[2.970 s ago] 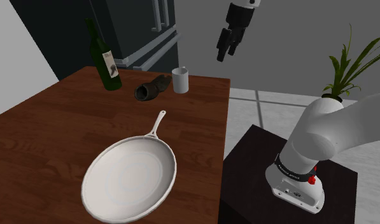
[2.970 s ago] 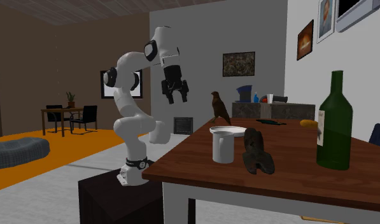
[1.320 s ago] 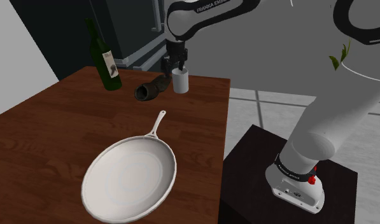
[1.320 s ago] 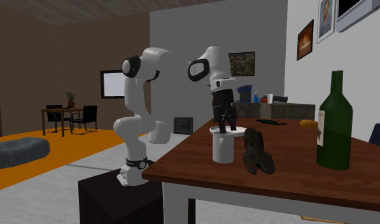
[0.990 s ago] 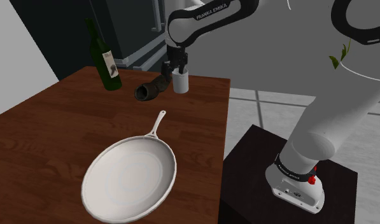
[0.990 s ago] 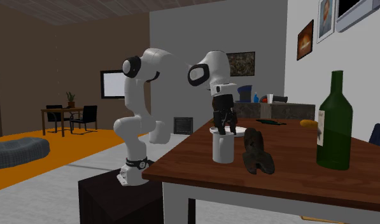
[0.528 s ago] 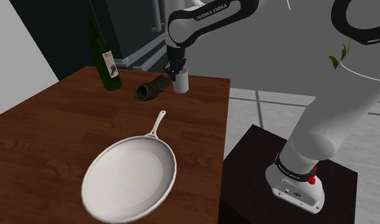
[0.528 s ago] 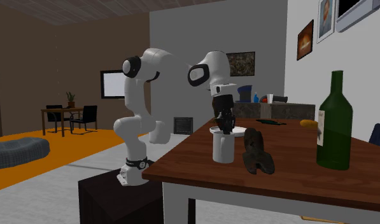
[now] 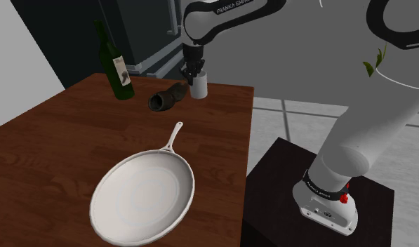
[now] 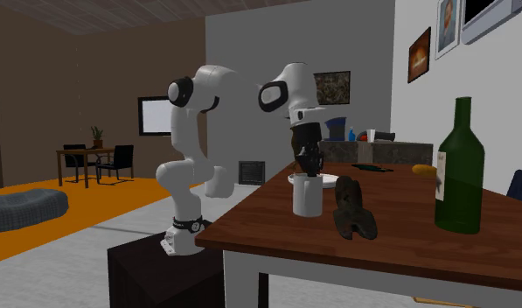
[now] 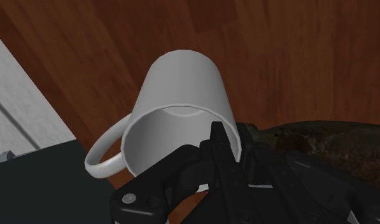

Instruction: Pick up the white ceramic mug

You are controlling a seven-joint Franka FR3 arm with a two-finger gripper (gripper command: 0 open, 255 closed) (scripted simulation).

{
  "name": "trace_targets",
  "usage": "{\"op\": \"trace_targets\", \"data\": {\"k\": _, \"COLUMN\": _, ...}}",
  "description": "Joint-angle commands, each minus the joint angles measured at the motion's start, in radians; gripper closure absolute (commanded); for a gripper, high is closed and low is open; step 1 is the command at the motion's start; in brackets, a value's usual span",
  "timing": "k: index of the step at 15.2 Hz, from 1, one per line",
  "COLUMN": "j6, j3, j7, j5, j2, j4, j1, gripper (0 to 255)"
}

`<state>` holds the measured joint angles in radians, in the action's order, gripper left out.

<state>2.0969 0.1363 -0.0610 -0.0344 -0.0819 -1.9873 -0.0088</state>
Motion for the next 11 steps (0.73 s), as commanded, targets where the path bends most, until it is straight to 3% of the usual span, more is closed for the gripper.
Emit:
{"op": "trace_targets", "data": {"k": 1, "j6": -0.028, "j3": -0.001, "j7": 0.003, "j5": 0.002, "j2": -0.007, "j4": 0.021, "j1": -0.001, "gripper": 255}}
{"op": "trace_targets", "data": {"k": 11, "j6": -0.151, "j3": -0.002, "j7": 0.009, "j5": 0.005, "j2": -0.013, "j4": 0.138, "j1": -0.001, "gripper": 255}}
